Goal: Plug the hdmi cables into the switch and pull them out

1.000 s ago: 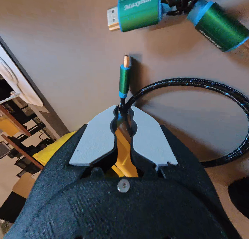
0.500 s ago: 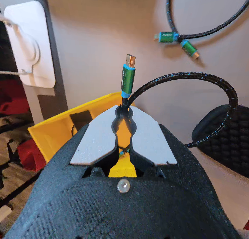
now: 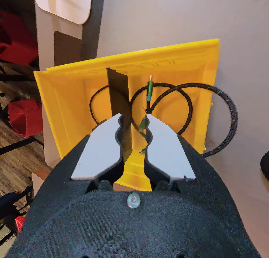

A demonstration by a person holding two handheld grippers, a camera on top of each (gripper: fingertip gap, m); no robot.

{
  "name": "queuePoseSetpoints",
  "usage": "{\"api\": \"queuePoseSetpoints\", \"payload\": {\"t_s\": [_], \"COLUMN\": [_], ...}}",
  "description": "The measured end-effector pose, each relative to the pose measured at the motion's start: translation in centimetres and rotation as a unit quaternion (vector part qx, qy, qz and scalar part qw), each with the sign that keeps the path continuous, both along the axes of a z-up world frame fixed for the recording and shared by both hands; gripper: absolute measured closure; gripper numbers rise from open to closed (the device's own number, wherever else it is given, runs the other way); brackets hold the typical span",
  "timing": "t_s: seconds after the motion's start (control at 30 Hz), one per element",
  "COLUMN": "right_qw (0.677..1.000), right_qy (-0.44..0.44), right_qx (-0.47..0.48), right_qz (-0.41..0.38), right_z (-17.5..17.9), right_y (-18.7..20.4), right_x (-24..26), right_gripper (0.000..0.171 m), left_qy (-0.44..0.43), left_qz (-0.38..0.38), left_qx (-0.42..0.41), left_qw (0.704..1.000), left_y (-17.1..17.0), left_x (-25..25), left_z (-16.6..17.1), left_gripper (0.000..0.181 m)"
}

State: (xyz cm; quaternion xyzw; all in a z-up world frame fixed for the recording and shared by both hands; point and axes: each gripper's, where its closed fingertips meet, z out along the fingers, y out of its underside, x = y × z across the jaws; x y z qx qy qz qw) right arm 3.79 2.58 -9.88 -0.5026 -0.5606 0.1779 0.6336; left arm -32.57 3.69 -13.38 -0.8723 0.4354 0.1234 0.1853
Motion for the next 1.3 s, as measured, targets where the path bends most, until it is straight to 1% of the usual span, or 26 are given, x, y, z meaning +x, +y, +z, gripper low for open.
{"api": "queuePoseSetpoints", "payload": {"t_s": [0.1,0.17,0.2,0.27,0.33,0.37,0.43,0.5,0.6,0.63,0.73,0.8,0.87,1.0,1.13,1.23,1.27,1.3], "right_qw": [1.000,1.000,1.000,1.000,1.000,1.000,1.000,1.000,0.999,0.999,0.999,0.999,0.999,0.999,0.999,0.999,0.999,0.999], "right_qy": [-0.002,-0.003,-0.002,-0.001,0.001,0.004,0.010,0.018,0.029,0.031,0.031,0.030,0.028,0.024,0.026,0.032,0.034,0.036], "right_qx": [0.001,0.002,0.002,0.003,0.004,0.004,0.006,0.013,0.021,0.020,0.020,0.020,0.021,0.027,0.031,0.032,0.030,0.028], "right_qz": [0.001,0.002,0.002,0.003,0.002,0.002,0.001,-0.001,-0.007,-0.008,-0.010,-0.010,-0.009,-0.010,-0.014,-0.017,-0.017,-0.017], "right_z": [-0.1,-0.1,0.0,0.0,0.2,0.3,0.5,0.8,1.3,1.4,1.3,1.3,1.2,1.0,1.1,1.4,1.4,1.4], "right_y": [-0.1,-0.2,-0.2,-0.3,-0.4,-0.5,-0.5,-0.5,-0.4,-0.3,0.0,0.0,0.0,-0.1,-0.2,0.0,0.0,0.1], "right_x": [-0.1,-0.2,-0.3,-0.3,-0.4,-0.4,-0.3,-0.2,0.1,0.2,0.4,0.5,0.4,0.2,0.2,0.4,0.4,0.4], "right_gripper": [0.149,0.149,0.149,0.149,0.149,0.149,0.149,0.149,0.149,0.149,0.149,0.149,0.149,0.149,0.149,0.149,0.149,0.149], "left_qy": [-0.054,-0.083,-0.098,-0.123,-0.128,-0.127,-0.131,-0.168,-0.218,-0.231,-0.284,-0.340,-0.373,-0.320,-0.278,-0.259,-0.254,-0.255], "left_qz": [-0.014,-0.053,-0.078,-0.129,-0.168,-0.176,-0.160,-0.132,-0.090,-0.078,-0.059,-0.034,-0.017,-0.034,-0.071,-0.102,-0.110,-0.122], "left_qx": [0.057,0.072,0.069,0.054,0.033,0.030,0.010,-0.016,-0.064,-0.078,-0.101,-0.109,-0.105,-0.038,0.001,0.042,0.068,0.101], "left_qw": [0.997,0.993,0.990,0.983,0.977,0.976,0.978,0.977,0.970,0.967,0.952,0.933,0.922,0.946,0.958,0.960,0.959,0.954], "left_y": [0.2,-0.7,-1.5,-3.6,-5.6,-6.1,-6.8,-7.1,-7.3,-7.3,-7.4,-7.1,-6.9,-5.7,-4.8,-3.9,-3.5,-3.2], "left_x": [3.1,6.6,8.7,13.2,16.8,18.2,20.1,21.6,22.6,22.7,23.2,23.9,24.6,25.4,26.8,26.7,26.3,26.0], "left_z": [3.3,4.5,4.6,3.6,1.4,0.2,-2.4,-4.4,-6.9,-7.6,-9.0,-9.1,-9.2,-9.9,-9.5,-7.4,-6.1,-4.4], "left_gripper": [0.148,0.148,0.148,0.148,0.148,0.150,0.153,0.154,0.155,0.153,0.147,0.143,0.145,0.149,0.158,0.166,0.180,0.181]}}
